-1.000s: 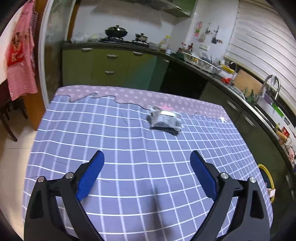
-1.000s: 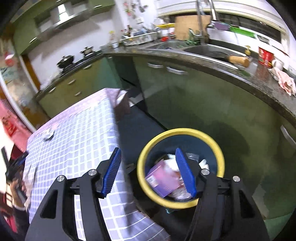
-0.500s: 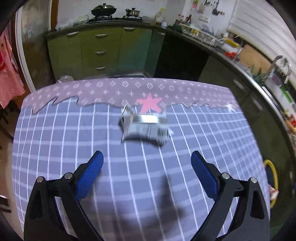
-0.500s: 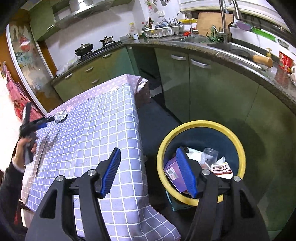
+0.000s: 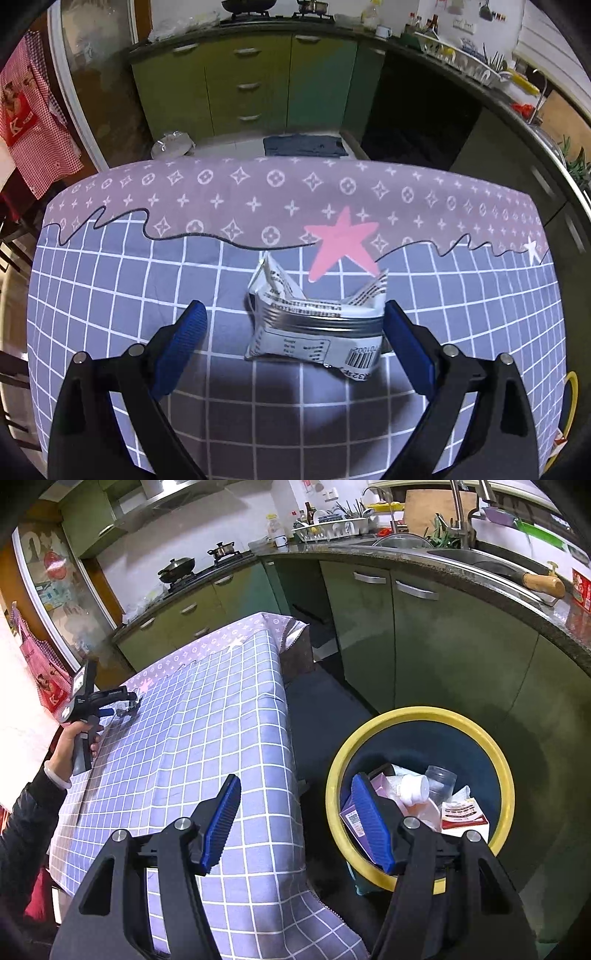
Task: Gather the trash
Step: 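Lower the left tool onto the crumpled foil wrapper and close it, then carry the foil wrapper over the yellow bin and open the left tool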
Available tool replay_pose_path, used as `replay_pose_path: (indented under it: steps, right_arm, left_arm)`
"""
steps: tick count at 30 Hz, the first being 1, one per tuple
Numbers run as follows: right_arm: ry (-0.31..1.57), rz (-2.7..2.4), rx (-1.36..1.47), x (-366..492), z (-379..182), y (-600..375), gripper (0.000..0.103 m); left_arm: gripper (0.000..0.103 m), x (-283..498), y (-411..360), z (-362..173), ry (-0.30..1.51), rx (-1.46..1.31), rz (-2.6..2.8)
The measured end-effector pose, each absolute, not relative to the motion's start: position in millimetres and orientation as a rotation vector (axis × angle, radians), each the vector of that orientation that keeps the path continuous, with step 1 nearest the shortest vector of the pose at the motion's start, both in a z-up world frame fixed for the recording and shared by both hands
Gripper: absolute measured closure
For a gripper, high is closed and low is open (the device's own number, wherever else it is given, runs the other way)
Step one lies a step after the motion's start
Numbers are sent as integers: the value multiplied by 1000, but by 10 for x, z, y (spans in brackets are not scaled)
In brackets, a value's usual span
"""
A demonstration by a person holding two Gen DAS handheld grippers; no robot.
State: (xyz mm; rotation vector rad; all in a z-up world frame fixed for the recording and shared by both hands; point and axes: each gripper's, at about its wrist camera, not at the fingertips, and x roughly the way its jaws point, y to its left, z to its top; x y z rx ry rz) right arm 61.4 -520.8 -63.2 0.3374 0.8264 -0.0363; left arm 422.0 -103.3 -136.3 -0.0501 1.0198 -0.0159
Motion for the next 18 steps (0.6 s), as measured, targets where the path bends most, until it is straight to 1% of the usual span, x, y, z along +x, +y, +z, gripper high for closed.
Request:
replay_pose_path:
  steps: [11,12,14,15,18]
  right_arm:
    - [836,-12,330,609,-629,-5120,40]
    - [836,-11,330,609,-625,-5118,40]
    - [835,-10,327,610,-614,-5104,40]
    - [836,-9,326,612,-612,-5101,40]
    - [835,-5,326,611,-610,-5093,40]
  left_arm:
    - [13,4362,-1073,-1497,1039,-21,-29]
    - [14,4347,-1070,-1496,1035,-22,-32]
    - [28,4324,-1068,-1477,1025,-19,-38]
    - [32,4333,-1063,-1479,1023,-19,-45]
    - [37,4307,-1047,-1449,1035,-33,-70]
